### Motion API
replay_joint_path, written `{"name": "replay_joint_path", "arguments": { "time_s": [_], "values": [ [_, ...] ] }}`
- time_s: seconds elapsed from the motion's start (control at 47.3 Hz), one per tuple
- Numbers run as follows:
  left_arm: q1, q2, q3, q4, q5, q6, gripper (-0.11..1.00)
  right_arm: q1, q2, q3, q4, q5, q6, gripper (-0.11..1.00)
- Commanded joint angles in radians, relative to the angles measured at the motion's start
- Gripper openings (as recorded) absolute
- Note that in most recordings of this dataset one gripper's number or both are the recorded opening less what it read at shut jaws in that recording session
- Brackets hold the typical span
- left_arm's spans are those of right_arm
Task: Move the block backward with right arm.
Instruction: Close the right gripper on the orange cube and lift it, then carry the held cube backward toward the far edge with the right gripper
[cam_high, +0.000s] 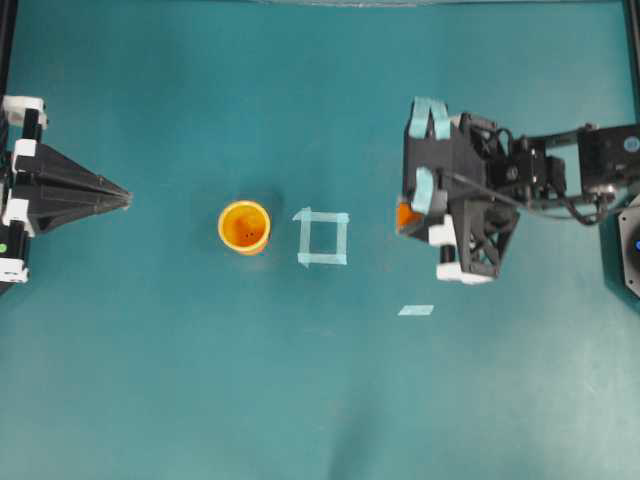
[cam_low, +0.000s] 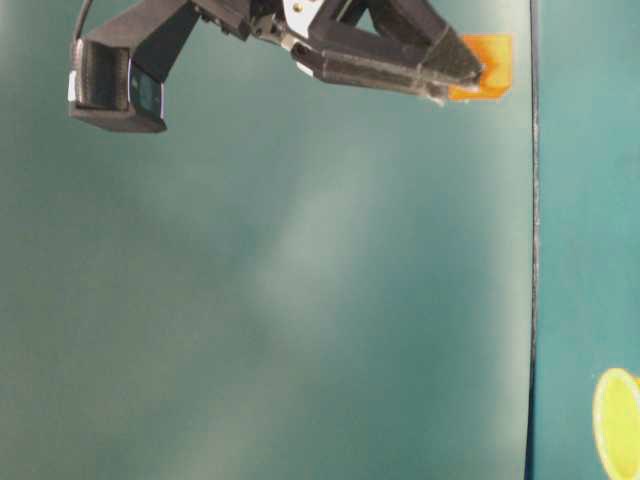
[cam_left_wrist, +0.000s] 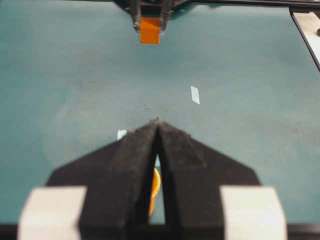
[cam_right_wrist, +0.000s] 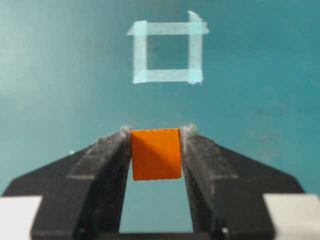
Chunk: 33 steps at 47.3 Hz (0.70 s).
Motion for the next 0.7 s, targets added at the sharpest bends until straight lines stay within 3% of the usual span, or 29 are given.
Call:
{"name": "replay_joint_path", "arguments": {
  "time_s": [0.0,0.296,0.677],
  "values": [
    [-0.002,0.005,-0.034,0.002,-0.005,0.002,0.00,-0.037,-0.006,-0.032,-0.002,-0.002,0.000,0.39],
    [-0.002,0.005,-0.034,0.002,-0.005,0.002,0.00,-0.179,0.002,-0.046,-0.005,-0.002,-0.015,0.39],
    [-0.002,0.005,-0.034,0.002,0.018,0.002,0.00,-0.422,0.051,-0.103,-0.060,-0.002,-0.015,0.39]
  ]
}}
